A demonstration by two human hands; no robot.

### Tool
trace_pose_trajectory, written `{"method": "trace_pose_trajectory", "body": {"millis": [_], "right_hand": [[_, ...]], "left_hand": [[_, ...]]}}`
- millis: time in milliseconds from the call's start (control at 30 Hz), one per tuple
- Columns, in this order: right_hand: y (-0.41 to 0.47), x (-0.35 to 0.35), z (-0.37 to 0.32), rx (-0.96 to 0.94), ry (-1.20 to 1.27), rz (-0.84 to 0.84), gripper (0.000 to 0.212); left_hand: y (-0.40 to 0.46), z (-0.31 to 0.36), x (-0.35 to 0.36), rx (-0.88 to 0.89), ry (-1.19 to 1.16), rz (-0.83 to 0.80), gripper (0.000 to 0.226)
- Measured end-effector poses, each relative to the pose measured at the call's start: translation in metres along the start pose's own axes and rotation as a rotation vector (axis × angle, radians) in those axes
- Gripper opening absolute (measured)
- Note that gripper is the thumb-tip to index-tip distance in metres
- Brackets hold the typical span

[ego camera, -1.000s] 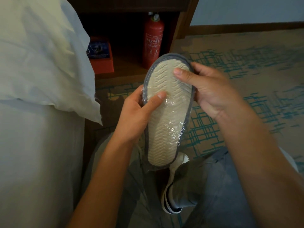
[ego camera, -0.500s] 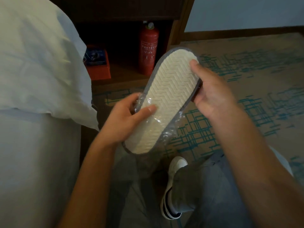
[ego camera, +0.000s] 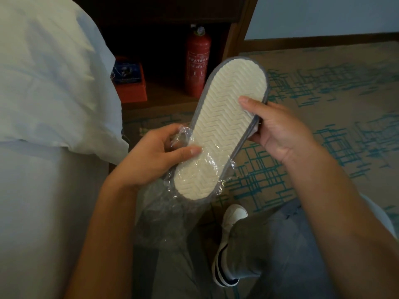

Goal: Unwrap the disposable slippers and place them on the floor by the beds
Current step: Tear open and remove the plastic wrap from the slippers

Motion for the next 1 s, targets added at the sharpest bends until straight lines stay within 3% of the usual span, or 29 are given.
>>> {"method": "trace_pose_trajectory", "body": {"millis": [267,467,700,833,1000], "right_hand": [[0.006,-0.019,-0.017,-0.107,0.252,0.258,0.022],[0.008,-0.024,-0.020,-0.096,0.220,0.267,0.024],[0.006,-0.027,-0.024,-0.135,0.272,0.282,0.023],[0.003,-0.024,-0.029,-0.157,0.289,0.222,0.029],[-0.006,-0.010,-0.030,-0.133,0.235,0.062,0.030]], "left_hand": [[-0.004,0.004,-0.016,0.080,0.078,0.169,0.028],[-0.005,-0.002,-0.019,0.038,0.165,0.098,0.026],[-0.002,-0.006,-0.027,0.022,0.206,0.160,0.018],[0.000,-0.010,-0.031,0.009,0.318,0.356,0.020],[-0.001,-0.006,-0.038,0.072,0.241,0.578,0.019]]}}
Point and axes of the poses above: each hand's wrist, its own y-axis towards the middle knuckle, its own x-axis out of the palm, z = x × y, the point moved 4 cm from there along y, towards the middle knuckle, and after that the axes turned 9 degrees about -x, right-handed, at the moved point
